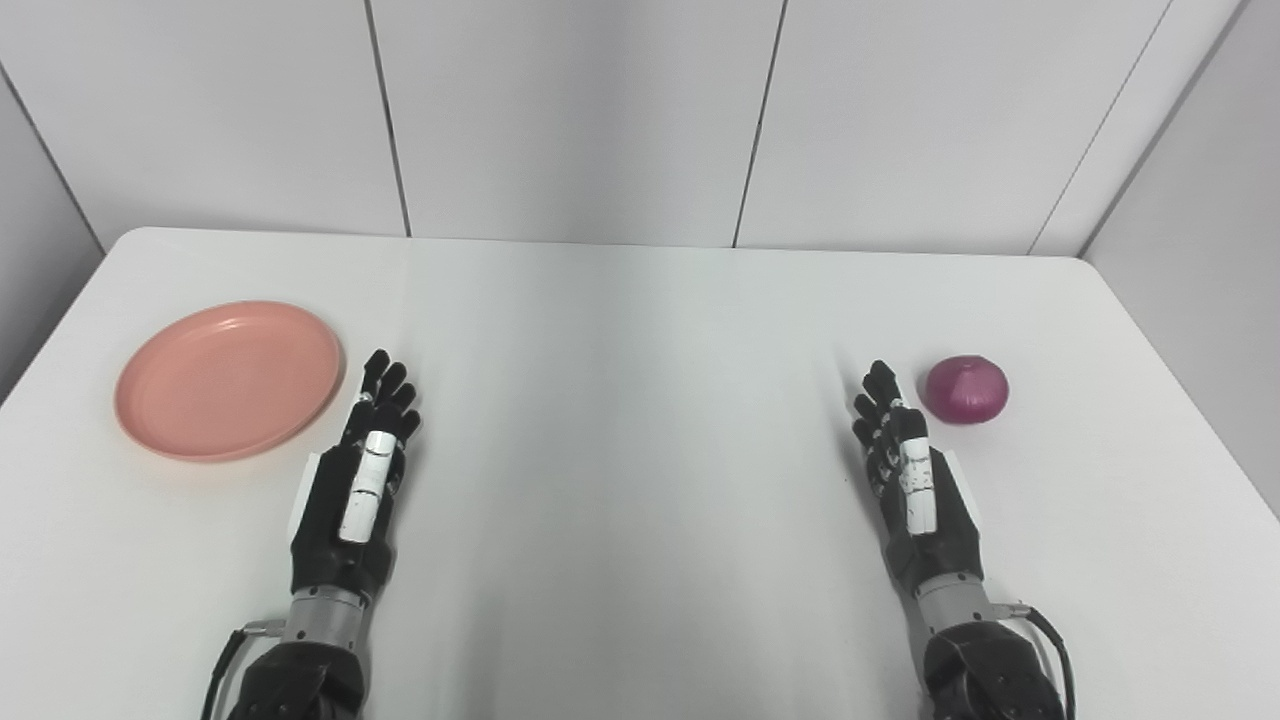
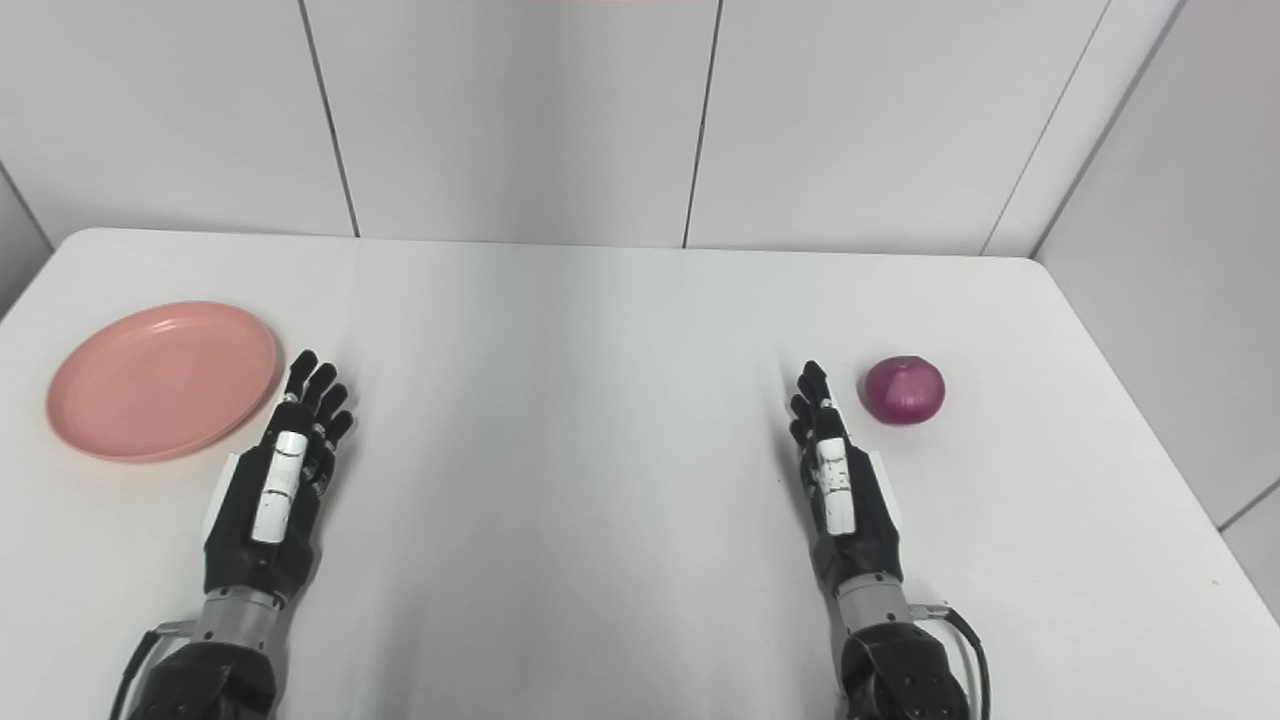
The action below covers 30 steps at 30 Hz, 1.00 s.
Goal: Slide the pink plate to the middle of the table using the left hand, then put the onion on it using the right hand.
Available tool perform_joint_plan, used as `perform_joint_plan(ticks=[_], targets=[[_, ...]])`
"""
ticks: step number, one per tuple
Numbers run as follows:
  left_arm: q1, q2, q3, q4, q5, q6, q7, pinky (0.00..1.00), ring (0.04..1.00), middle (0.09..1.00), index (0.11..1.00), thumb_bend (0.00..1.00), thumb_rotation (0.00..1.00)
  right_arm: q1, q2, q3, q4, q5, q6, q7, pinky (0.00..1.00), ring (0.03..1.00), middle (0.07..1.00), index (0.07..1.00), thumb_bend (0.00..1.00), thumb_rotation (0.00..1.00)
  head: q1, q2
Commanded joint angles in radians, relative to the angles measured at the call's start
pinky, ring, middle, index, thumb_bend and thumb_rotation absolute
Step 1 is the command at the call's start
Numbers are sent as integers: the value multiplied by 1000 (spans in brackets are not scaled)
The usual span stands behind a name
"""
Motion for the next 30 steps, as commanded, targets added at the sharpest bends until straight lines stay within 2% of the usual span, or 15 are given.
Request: perform_joint_plan(ticks=[1, 30], targets=[[48, 7, 8, 103, -13, -1, -10, 1000, 1000, 1000, 1000, 735, 800, 73, 14, 23, 77, 0, 33, 23, 1000, 1000, 1000, 1000, 862, 987, 1, 0], [48, 6, 4, 102, -12, 2, -19, 1000, 1000, 1000, 1000, 709, 802, 68, 10, 19, 84, 5, 25, 25, 1000, 1000, 1000, 998, 851, 987, 0, 1]])
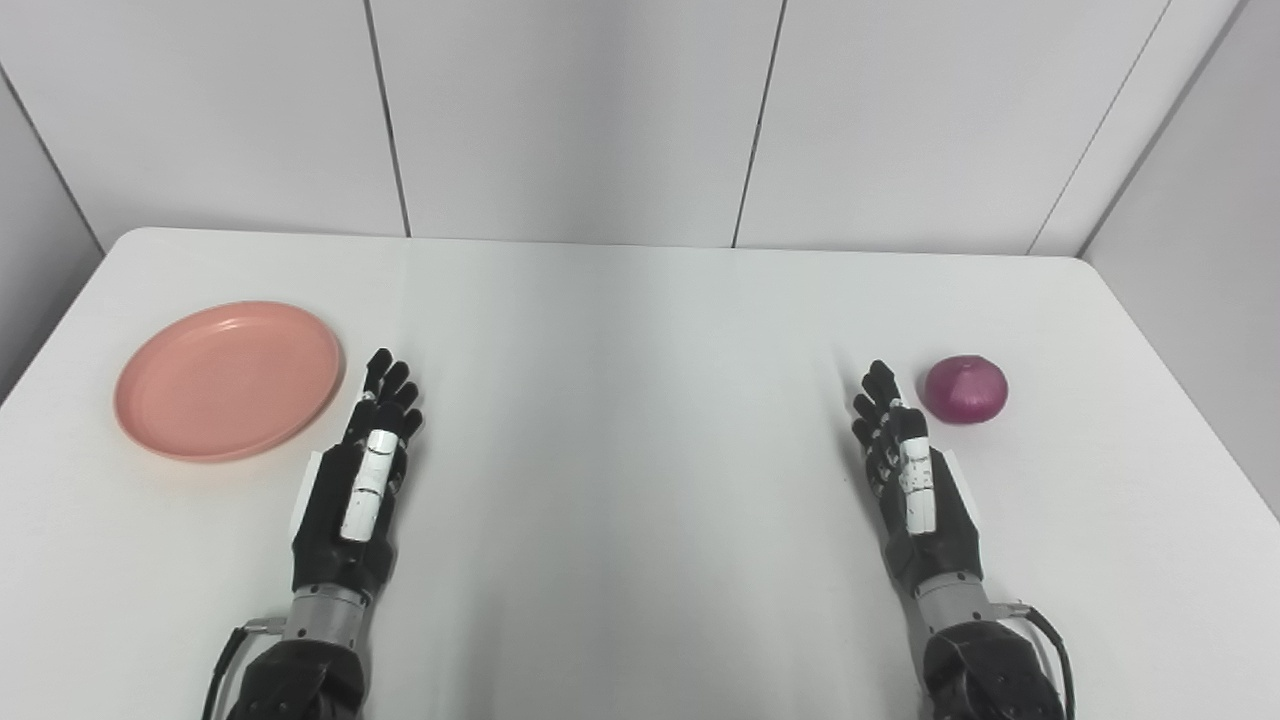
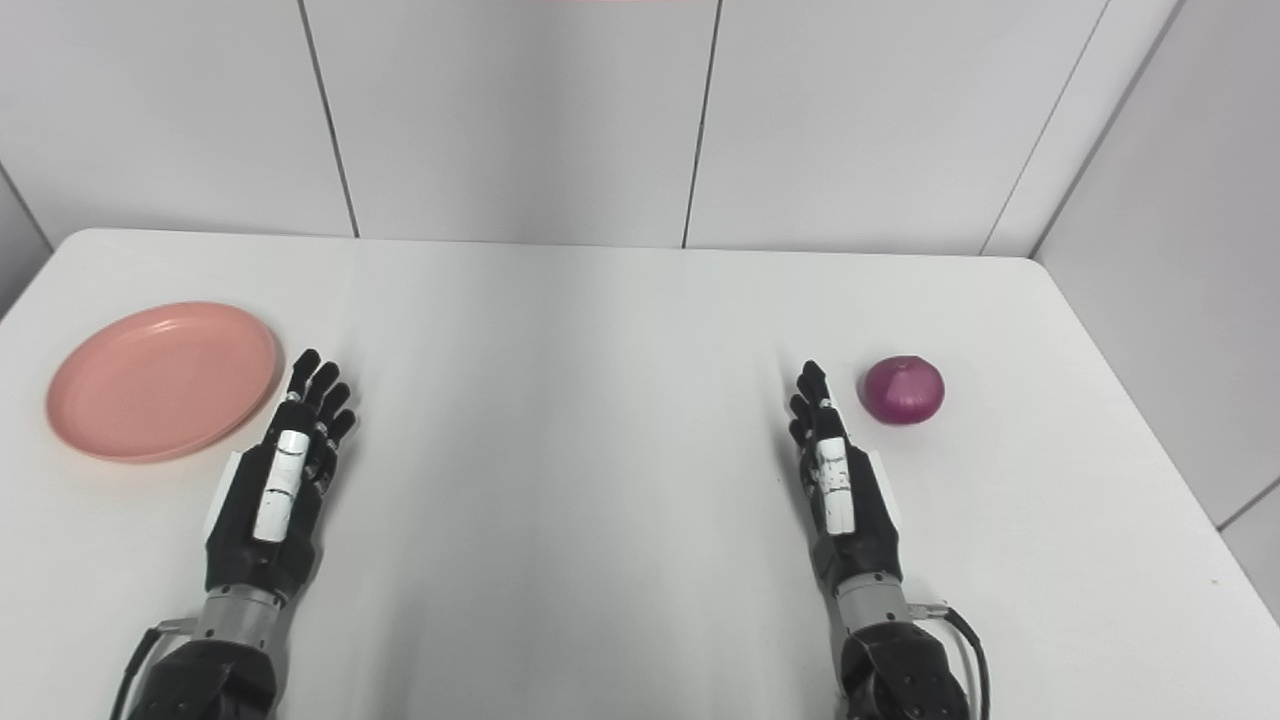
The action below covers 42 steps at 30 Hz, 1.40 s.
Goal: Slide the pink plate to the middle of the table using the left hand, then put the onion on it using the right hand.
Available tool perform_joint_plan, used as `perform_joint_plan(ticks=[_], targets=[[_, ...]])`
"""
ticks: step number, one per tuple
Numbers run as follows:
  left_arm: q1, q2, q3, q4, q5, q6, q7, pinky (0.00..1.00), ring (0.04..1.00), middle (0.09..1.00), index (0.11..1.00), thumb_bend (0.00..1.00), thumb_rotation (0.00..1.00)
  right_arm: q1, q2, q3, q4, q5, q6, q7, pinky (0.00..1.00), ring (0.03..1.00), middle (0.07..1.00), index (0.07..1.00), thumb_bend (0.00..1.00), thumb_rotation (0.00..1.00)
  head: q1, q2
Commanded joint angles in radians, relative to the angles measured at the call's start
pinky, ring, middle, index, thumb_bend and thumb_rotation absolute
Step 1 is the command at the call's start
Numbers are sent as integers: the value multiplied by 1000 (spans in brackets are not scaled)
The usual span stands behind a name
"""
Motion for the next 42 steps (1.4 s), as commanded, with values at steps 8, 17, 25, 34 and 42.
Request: perform_joint_plan(ticks=[8, 17, 25, 34, 42], targets=[[50, 5, 5, 103, -15, 3, -14, 1000, 1000, 1000, 1000, 713, 797, 69, 9, 20, 86, 1, 22, 27, 1000, 1000, 1000, 995, 850, 986, 5, -2], [53, -7, -3, 105, -4, -5, -7, 1000, 1000, 1000, 1000, 731, 793, 73, -2, 10, 89, 20, 18, 38, 1000, 1000, 1000, 997, 846, 981, 64, -18], [54, -49, -35, 123, 49, -18, 26, 1000, 1000, 1000, 1000, 703, 797, 70, -44, -13, 141, 67, -26, 82, 1000, 1000, 1000, 1000, 810, 998, 211, -60], [40, -98, -66, 166, 112, -52, 69, 1000, 1000, 1000, 1000, 722, 779, 53, -81, -47, 204, 121, -49, 141, 1000, 1000, 1000, 1000, 861, 983, 350, -87], [22, -129, -78, 215, 145, -102, 94, 1000, 1000, 1000, 1000, 687, 797, 37, -103, -57, 248, 121, -57, 174, 1000, 1000, 1000, 1000, 888, 1000, 423, -107]])
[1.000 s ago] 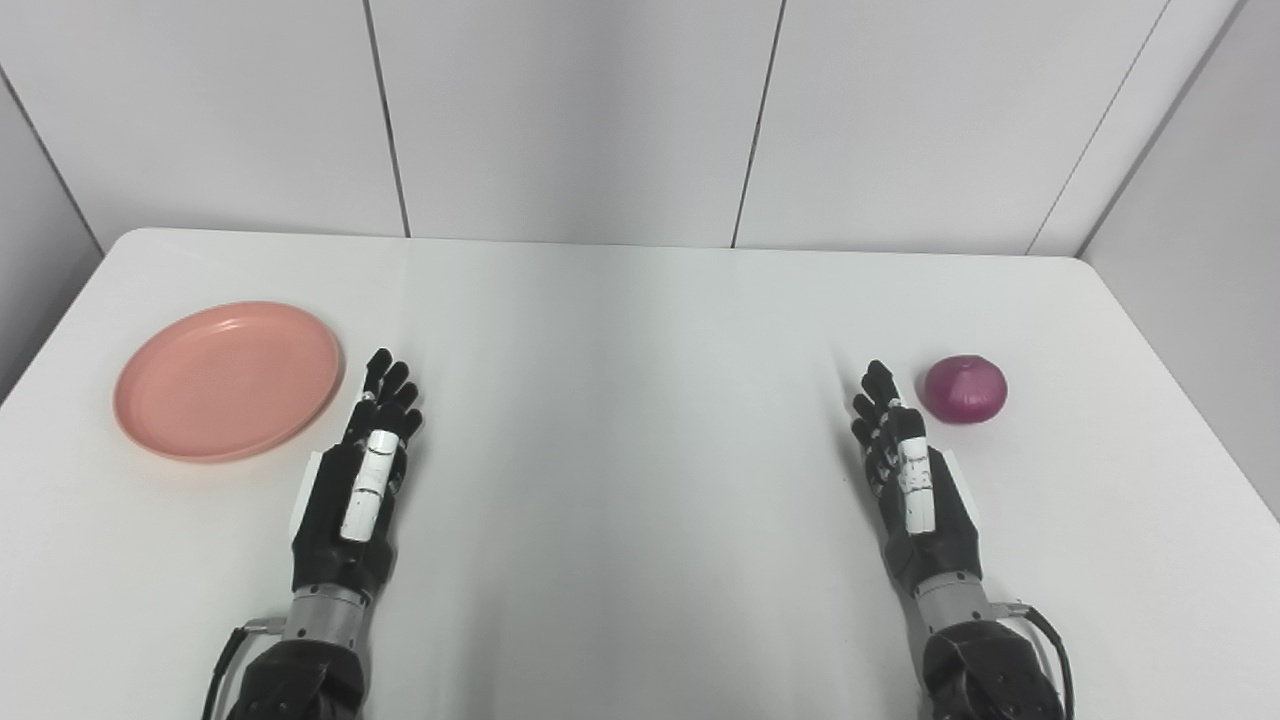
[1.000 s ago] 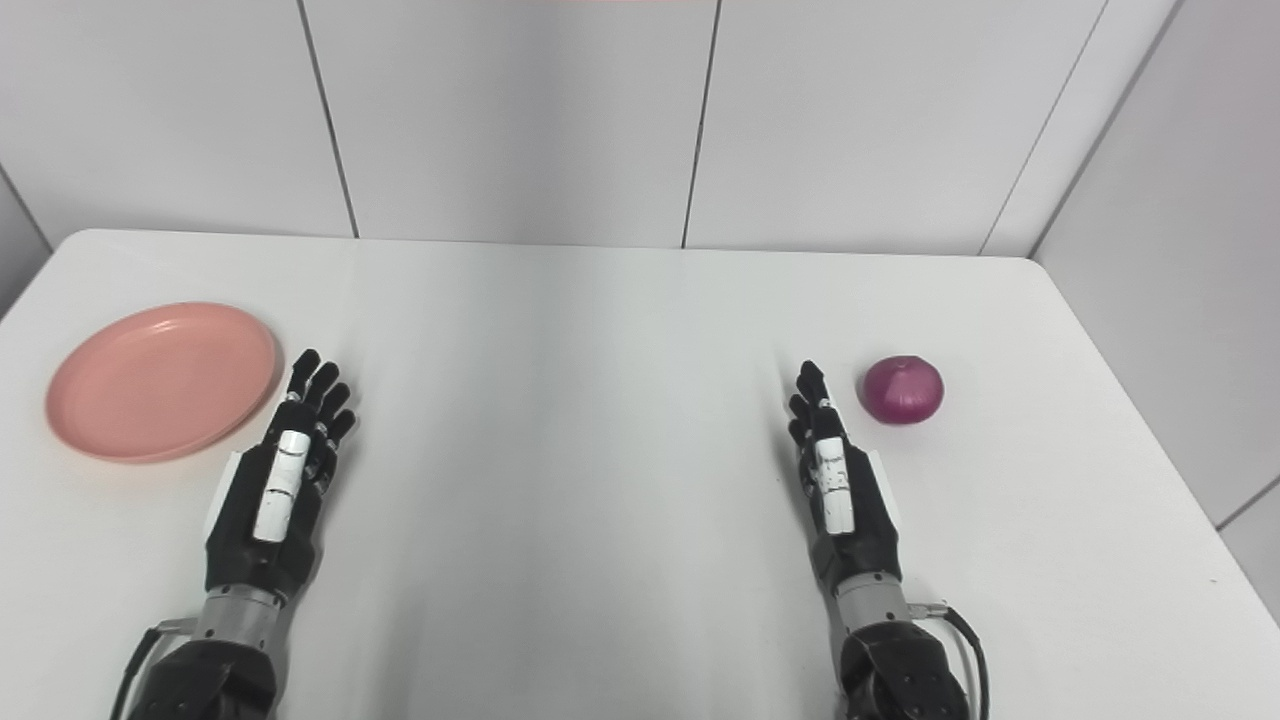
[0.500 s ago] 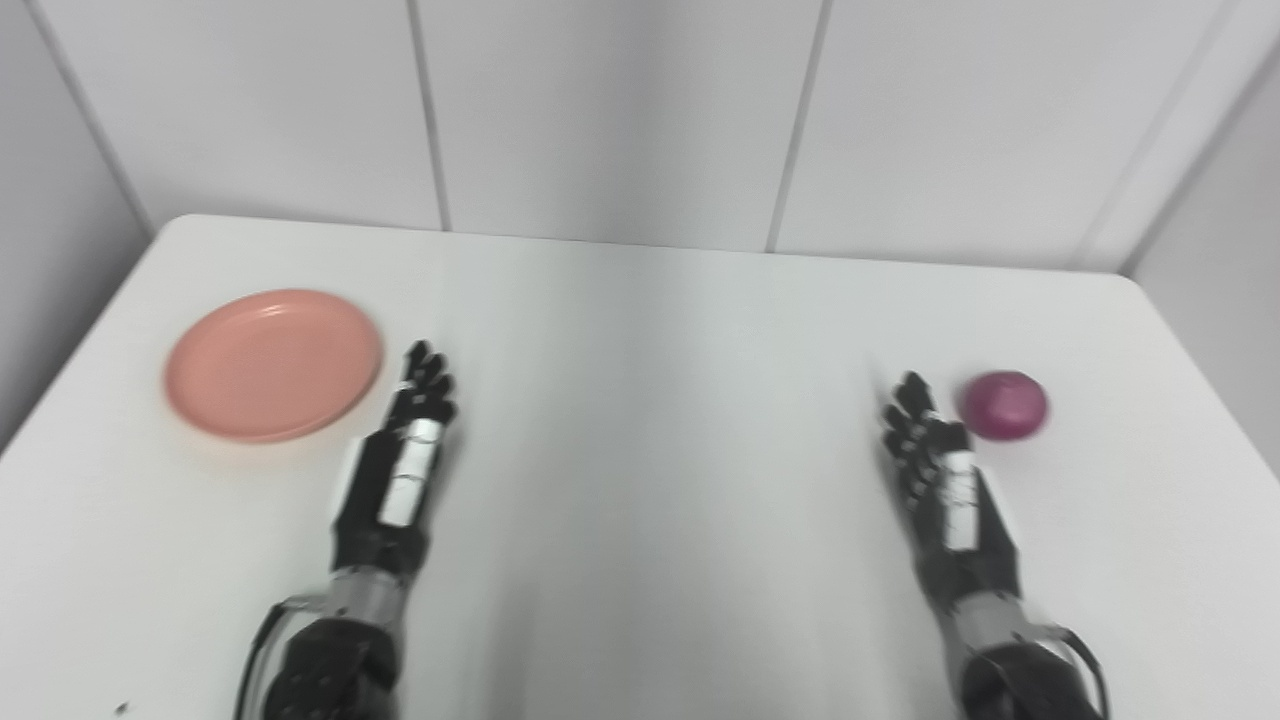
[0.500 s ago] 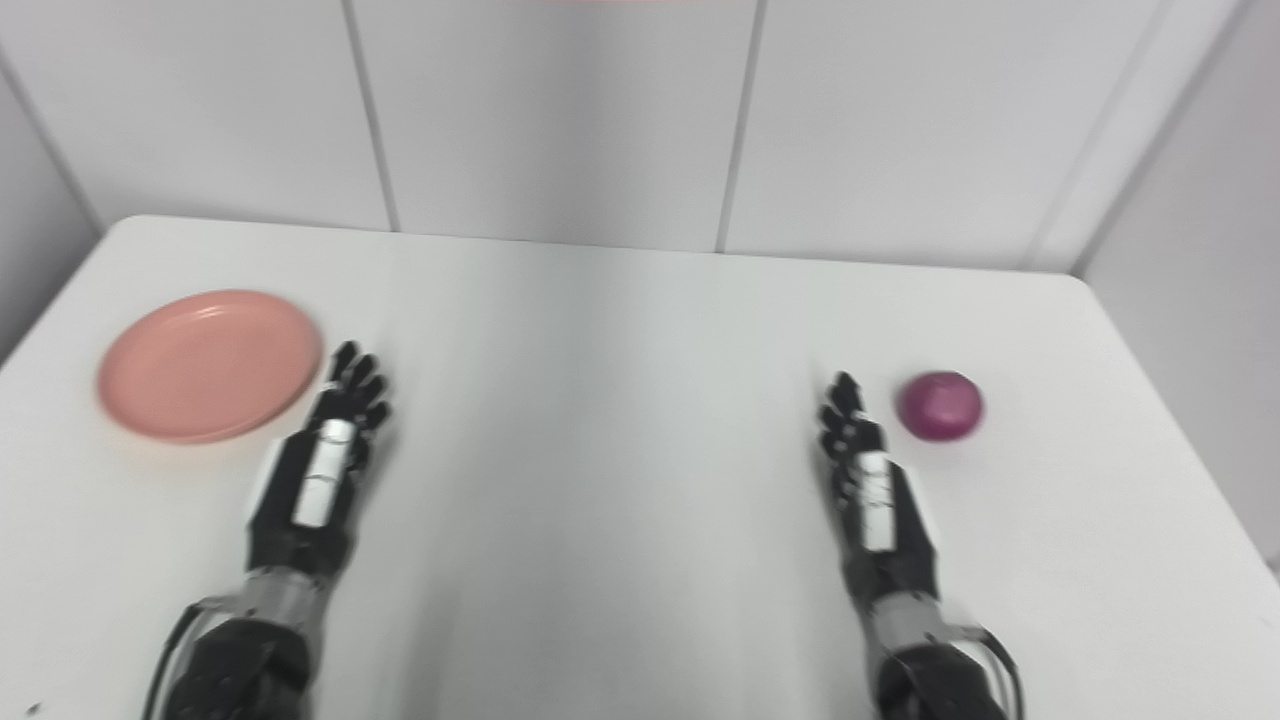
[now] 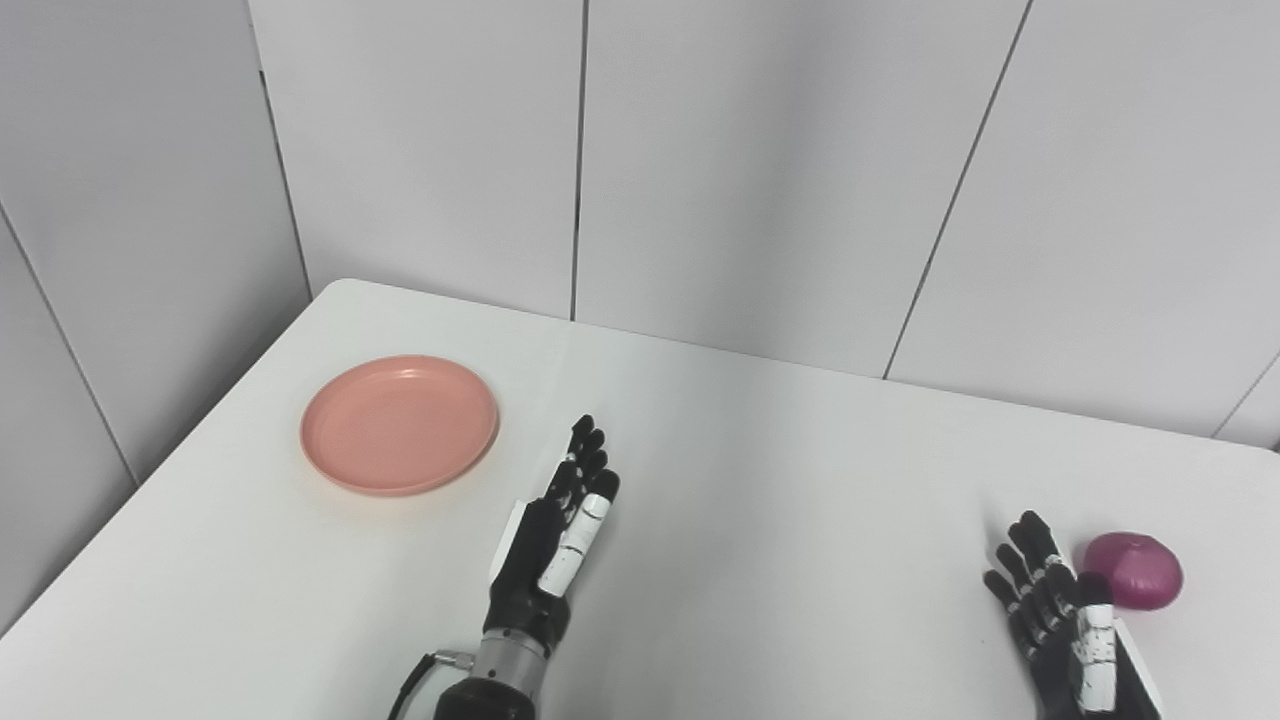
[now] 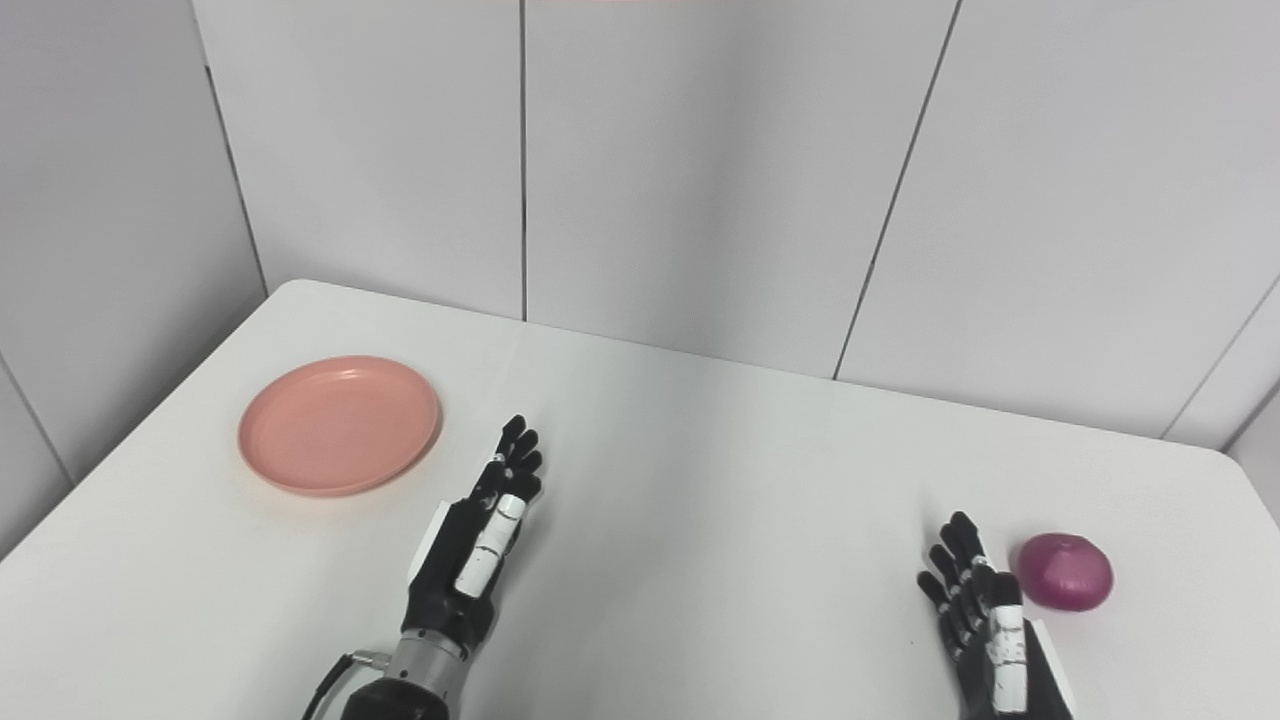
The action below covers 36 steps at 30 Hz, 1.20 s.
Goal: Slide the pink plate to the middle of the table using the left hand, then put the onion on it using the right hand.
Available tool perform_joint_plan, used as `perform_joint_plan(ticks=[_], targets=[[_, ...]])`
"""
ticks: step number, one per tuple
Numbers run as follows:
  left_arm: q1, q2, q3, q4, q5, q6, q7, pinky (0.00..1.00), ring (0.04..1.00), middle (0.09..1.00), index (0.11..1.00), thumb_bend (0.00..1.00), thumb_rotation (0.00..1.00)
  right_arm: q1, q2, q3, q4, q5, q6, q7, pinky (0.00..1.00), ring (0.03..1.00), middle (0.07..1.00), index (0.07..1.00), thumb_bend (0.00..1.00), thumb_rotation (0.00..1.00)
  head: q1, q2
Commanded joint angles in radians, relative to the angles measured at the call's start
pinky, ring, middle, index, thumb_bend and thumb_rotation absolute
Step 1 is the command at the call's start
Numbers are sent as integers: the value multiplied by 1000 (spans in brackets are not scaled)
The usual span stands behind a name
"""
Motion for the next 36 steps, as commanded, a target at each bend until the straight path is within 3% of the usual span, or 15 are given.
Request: perform_joint_plan(ticks=[1, 6, 12, 18, 26, 36], targets=[[67, -9, -6, 136, 9, -25, 8, 1000, 1000, 1000, 1000, 695, 802, 85, 4, -8, 131, -3, -21, 7, 1000, 1000, 1000, 1000, 881, 1000, 6, -2], [63, -15, -9, 144, 6, -33, 13, 1000, 1000, 1000, 1000, 727, 804, 86, 3, -14, 127, 4, -13, 18, 1000, 1000, 1000, 1000, 829, 1000, 12, 6], [65, -13, -14, 134, 9, -28, 16, 1000, 1000, 1000, 1000, 719, 819, 88, 4, -13, 118, -2, -8, 20, 1000, 1000, 1000, 1000, 888, 1000, 7, 17], [77, -2, -7, 107, -15, -10, 3, 1000, 1000, 1000, 1000, 705, 822, 90, 20, -7, 95, -10, 8, 7, 1000, 1000, 1000, 1000, 874, 1000, 4, 23], [87, 17, 19, -31, -102, 111, -28, 1000, 1000, 1000, 1000, 819, 797, 102, 40, -6, 64, -11, 14, -5, 1000, 1000, 1000, 1000, 927, 1000, -10, 28], [-73, 75, 72, -209, -185, 292, -35, 1000, 1000, 1000, 990, 863, 790, 102, 57, -1, 51, -13, 17, -21, 1000, 1000, 1000, 1000, 945, 998, -19, 19]])
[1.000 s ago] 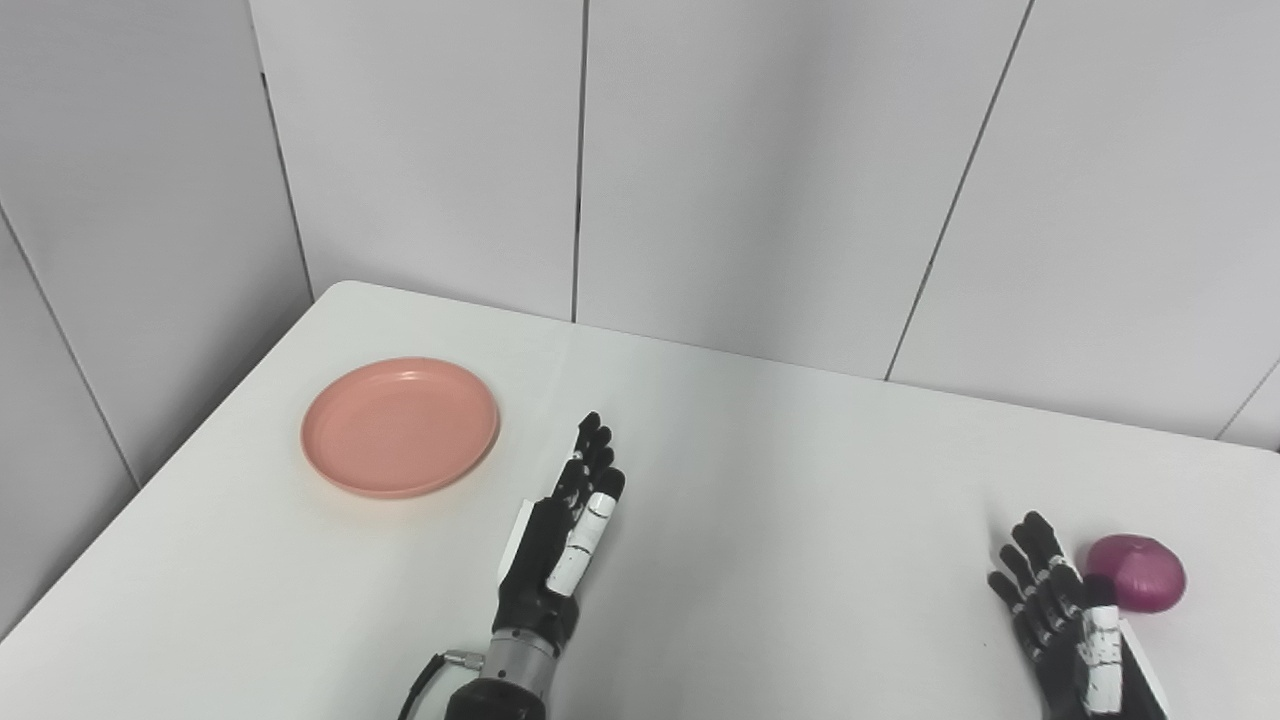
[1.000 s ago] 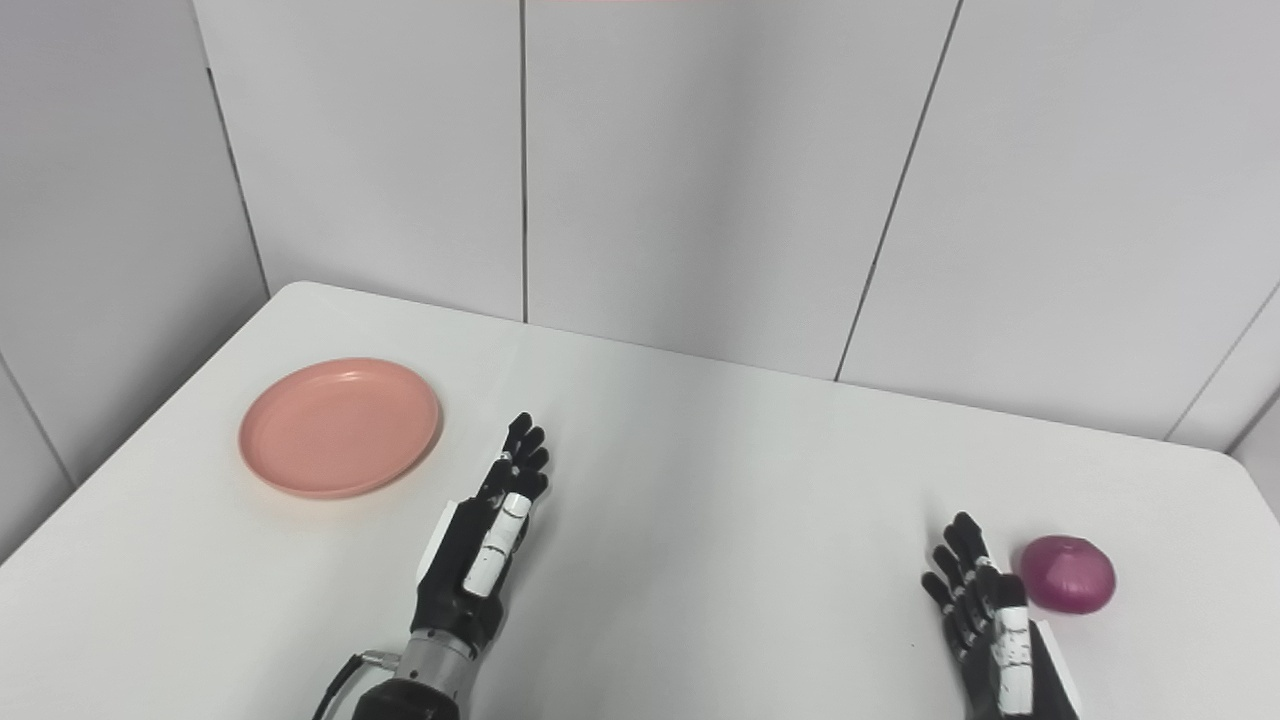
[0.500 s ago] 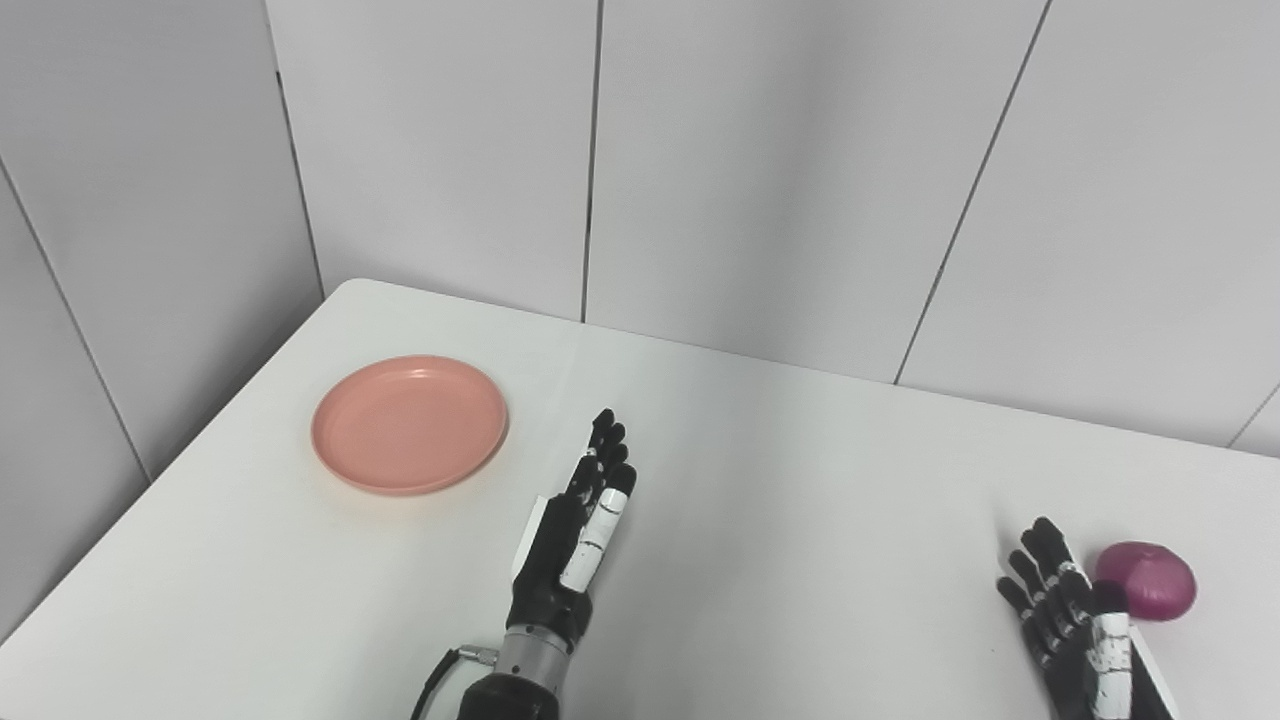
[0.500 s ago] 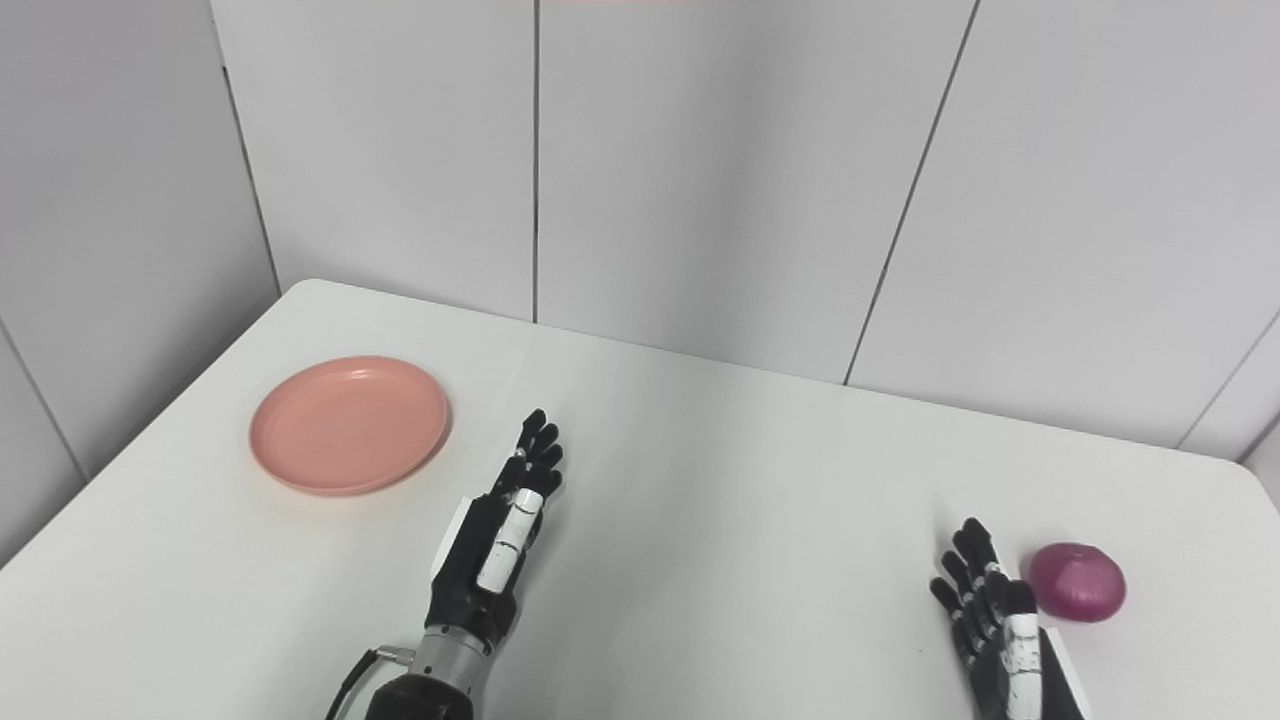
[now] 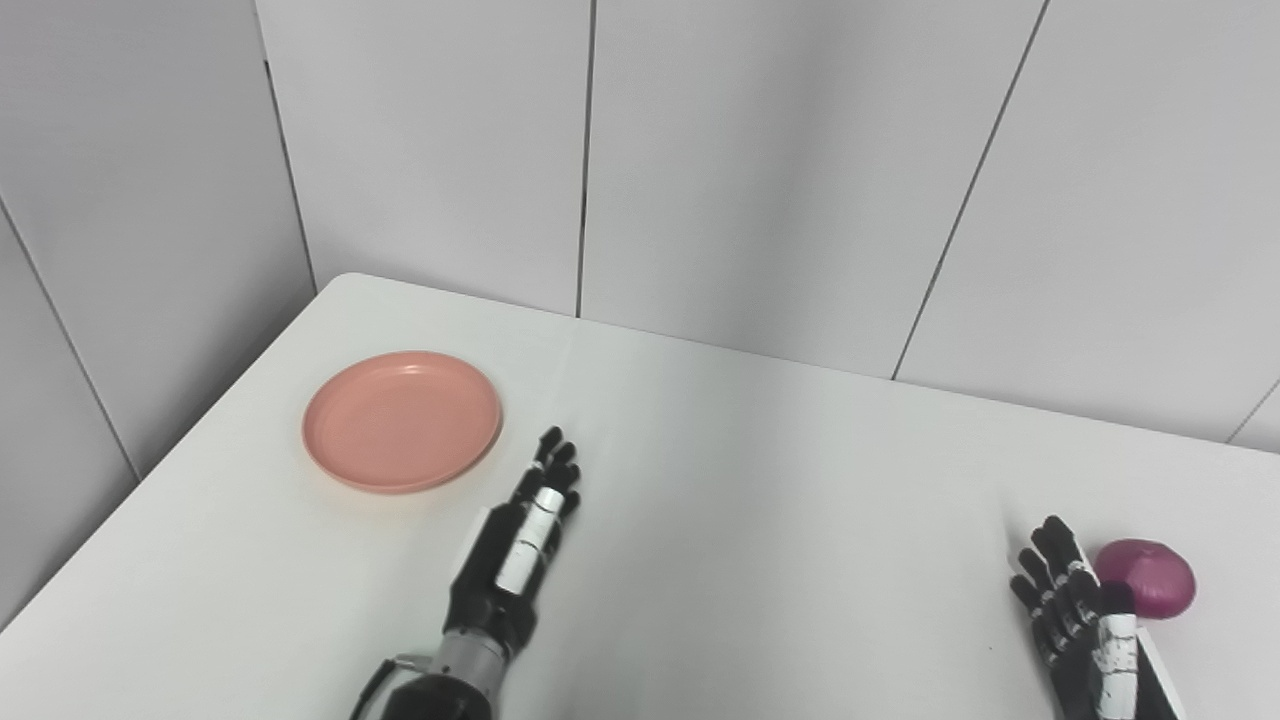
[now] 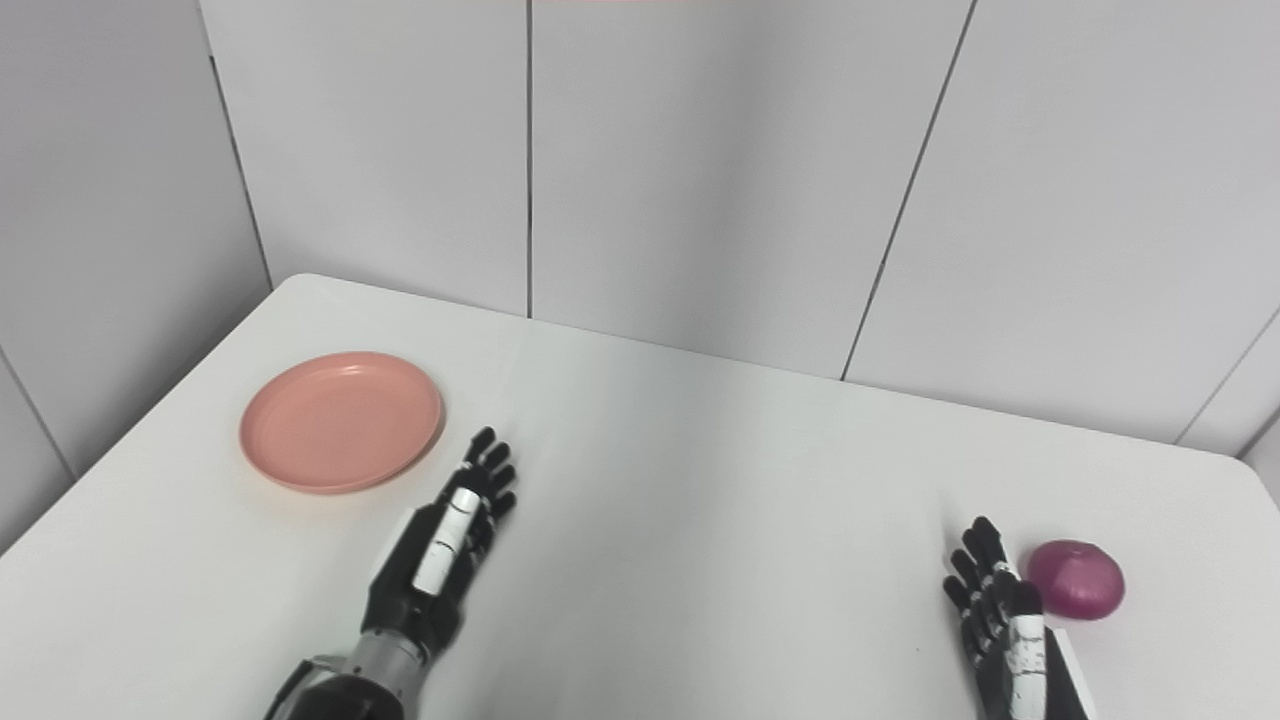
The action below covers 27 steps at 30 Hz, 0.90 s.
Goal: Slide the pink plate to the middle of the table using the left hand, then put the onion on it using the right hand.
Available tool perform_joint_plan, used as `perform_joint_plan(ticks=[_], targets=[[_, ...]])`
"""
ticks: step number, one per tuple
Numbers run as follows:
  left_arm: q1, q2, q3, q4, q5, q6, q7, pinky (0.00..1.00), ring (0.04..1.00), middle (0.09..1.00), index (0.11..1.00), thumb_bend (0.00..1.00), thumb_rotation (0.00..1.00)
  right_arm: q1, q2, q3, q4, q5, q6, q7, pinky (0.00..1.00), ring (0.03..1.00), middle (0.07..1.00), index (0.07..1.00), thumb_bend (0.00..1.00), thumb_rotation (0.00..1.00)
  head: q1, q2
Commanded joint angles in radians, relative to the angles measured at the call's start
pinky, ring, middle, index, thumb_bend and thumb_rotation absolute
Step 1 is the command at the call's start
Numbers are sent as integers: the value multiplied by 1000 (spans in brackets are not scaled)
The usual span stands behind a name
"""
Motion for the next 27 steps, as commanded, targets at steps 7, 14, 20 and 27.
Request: perform_joint_plan(ticks=[7, 14, 20, 27], targets=[[-192, 36, 34, -69, -43, 89, -7, 985, 996, 1000, 973, 874, 839, 93, 41, 16, 80, -4, 13, -5, 1000, 1000, 1000, 1000, 946, 996, -3, -4], [-315, 89, 75, -65, -78, 97, -20, 929, 962, 979, 954, 866, 840, 91, 45, 11, 84, 9, 14, -2, 1000, 1000, 1000, 1000, 925, 995, 2, -9], [-399, 152, 105, -83, -89, 125, -15, 894, 939, 959, 928, 889, 833, 87, 46, 15, 88, -1, 10, -5, 1000, 1000, 1000, 1000, 906, 1000, 0, -15], [-481, 253, 181, 8, -100, 84, -26, 815, 889, 904, 892, 901, 814, 83, 47, 13, 99, -1, 7, -5, 1000, 1000, 1000, 1000, 892, 1000, 2, -20]])
